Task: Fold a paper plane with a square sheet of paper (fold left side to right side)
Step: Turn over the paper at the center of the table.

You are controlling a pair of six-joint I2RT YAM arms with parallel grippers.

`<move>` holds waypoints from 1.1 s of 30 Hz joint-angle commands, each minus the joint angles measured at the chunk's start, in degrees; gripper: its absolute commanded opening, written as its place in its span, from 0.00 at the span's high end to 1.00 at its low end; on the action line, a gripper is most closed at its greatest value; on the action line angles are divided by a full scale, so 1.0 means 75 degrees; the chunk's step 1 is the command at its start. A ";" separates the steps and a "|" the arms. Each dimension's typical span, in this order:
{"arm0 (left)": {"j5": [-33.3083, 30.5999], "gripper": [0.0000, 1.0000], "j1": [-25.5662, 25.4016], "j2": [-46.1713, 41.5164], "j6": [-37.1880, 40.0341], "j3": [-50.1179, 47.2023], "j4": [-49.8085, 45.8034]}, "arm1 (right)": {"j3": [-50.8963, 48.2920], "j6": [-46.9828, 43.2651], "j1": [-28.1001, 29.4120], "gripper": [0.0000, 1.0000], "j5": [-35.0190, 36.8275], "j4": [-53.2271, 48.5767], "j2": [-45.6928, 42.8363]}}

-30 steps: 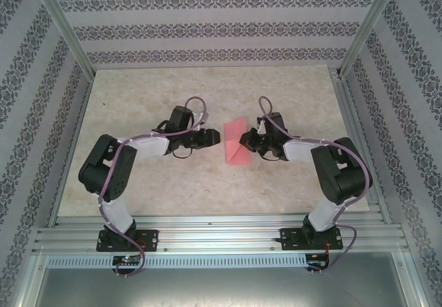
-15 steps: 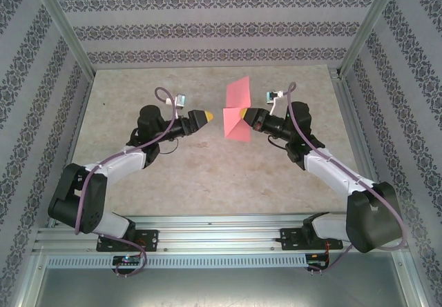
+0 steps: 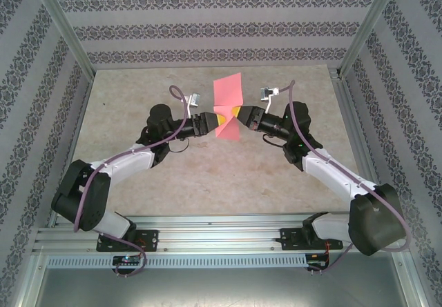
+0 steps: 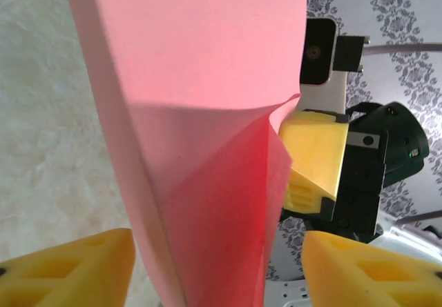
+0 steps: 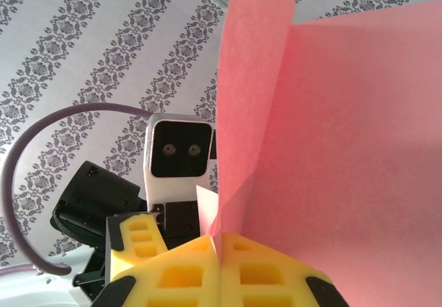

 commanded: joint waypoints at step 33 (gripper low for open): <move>-1.1669 1.00 -0.3261 0.3078 0.3436 0.5312 -1.5072 | 0.0173 -0.3625 -0.1470 0.49 0.6019 -0.8144 -0.2575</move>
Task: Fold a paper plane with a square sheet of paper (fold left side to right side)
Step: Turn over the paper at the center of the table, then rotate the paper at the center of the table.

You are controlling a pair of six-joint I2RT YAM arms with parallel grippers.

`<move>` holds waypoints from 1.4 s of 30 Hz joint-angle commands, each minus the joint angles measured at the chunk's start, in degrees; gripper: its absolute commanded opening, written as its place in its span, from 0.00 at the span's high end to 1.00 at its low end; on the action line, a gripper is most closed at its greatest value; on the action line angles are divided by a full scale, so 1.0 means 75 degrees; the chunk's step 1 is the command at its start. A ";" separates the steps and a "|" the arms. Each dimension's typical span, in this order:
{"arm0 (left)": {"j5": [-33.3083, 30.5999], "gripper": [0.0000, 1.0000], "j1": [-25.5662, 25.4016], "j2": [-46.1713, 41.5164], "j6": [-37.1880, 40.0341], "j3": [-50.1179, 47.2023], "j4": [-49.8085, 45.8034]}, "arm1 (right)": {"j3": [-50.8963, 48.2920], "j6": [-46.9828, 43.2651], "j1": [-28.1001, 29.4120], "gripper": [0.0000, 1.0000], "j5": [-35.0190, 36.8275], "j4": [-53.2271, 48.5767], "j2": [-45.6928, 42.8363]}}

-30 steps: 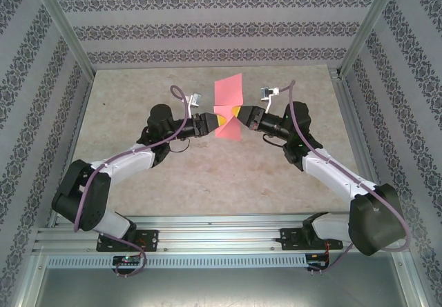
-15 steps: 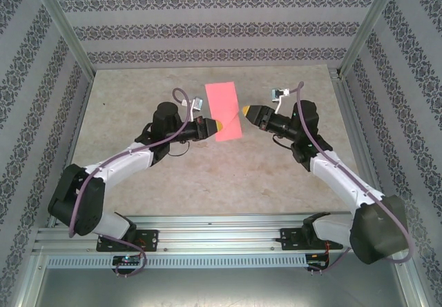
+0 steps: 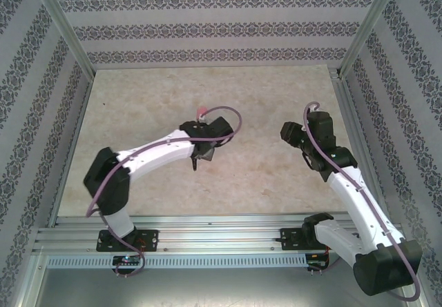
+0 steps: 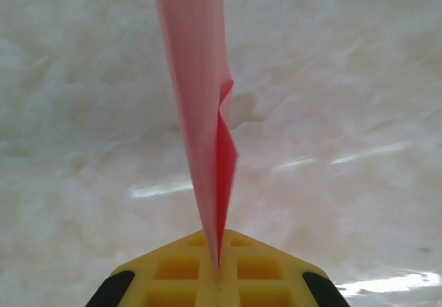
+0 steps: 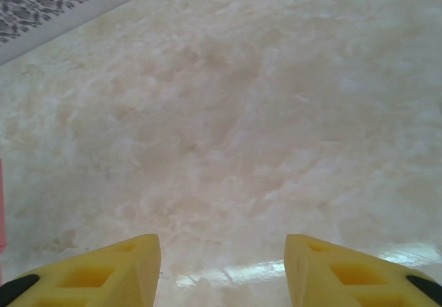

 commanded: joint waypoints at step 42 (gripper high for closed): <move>0.6658 0.27 0.3900 -0.2801 -0.0230 -0.3767 0.4972 | 0.0734 0.3538 0.2730 0.46 -0.1854 0.4847 0.6662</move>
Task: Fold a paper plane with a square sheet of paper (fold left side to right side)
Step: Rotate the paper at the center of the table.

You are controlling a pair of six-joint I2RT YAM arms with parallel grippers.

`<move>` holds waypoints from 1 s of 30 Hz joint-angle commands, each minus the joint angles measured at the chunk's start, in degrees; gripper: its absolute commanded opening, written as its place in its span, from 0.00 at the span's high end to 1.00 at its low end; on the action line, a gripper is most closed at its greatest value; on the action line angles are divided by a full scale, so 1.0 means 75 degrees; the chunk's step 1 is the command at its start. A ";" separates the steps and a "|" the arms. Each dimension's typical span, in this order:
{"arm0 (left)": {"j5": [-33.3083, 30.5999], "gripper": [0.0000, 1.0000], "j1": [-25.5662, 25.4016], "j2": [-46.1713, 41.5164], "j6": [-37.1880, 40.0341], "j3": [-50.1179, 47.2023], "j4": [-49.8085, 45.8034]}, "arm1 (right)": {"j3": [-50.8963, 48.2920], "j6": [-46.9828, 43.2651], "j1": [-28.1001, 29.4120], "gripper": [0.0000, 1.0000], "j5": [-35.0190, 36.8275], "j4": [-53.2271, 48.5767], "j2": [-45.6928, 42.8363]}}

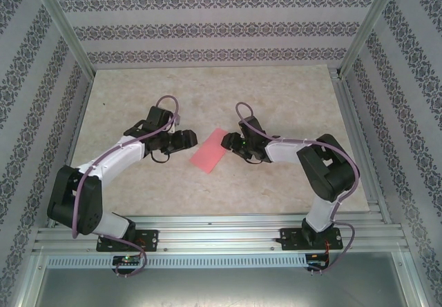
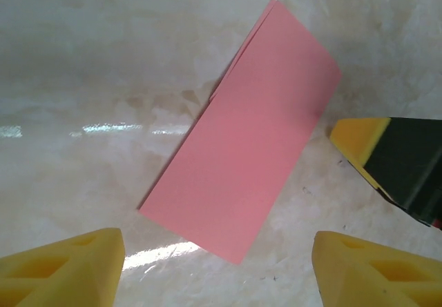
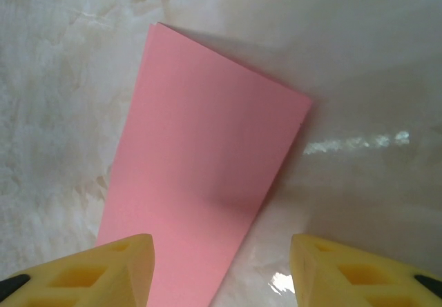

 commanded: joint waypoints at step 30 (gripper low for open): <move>0.0882 0.24 0.0512 0.0259 -0.0431 -0.0826 0.1538 | 0.1488 -0.1332 0.0158 0.60 -0.1338 -0.0261 0.0577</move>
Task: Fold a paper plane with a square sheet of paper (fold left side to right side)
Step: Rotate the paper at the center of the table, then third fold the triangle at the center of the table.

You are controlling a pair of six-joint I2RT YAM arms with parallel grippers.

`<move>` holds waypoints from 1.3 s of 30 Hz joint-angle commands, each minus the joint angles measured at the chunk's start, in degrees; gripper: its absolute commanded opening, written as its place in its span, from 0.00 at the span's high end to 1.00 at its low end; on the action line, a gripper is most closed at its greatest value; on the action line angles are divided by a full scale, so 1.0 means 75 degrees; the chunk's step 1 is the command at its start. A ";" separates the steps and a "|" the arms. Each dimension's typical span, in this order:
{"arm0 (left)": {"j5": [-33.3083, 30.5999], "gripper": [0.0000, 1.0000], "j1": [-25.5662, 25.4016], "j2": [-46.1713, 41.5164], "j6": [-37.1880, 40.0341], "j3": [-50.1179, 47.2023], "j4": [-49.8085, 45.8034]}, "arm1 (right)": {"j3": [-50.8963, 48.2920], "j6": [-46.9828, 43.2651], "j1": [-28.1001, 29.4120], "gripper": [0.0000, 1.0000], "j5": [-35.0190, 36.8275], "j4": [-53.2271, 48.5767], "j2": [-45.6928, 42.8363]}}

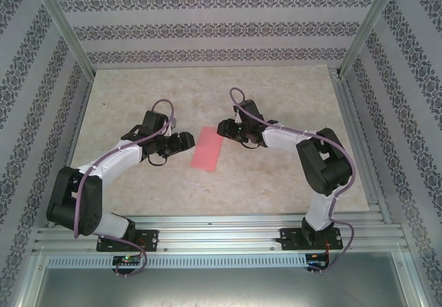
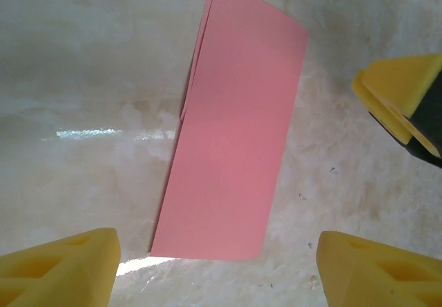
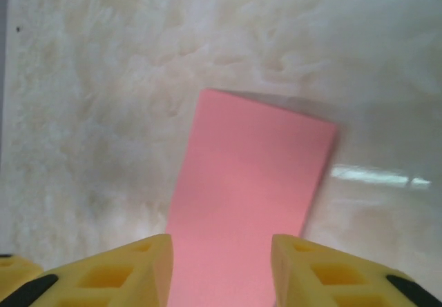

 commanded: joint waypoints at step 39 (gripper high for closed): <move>0.1623 0.39 -0.0408 0.2994 -0.0569 0.1034 0.1551 | 0.0275 -0.0521 -0.0046 0.66 -0.0058 -0.0086 0.1155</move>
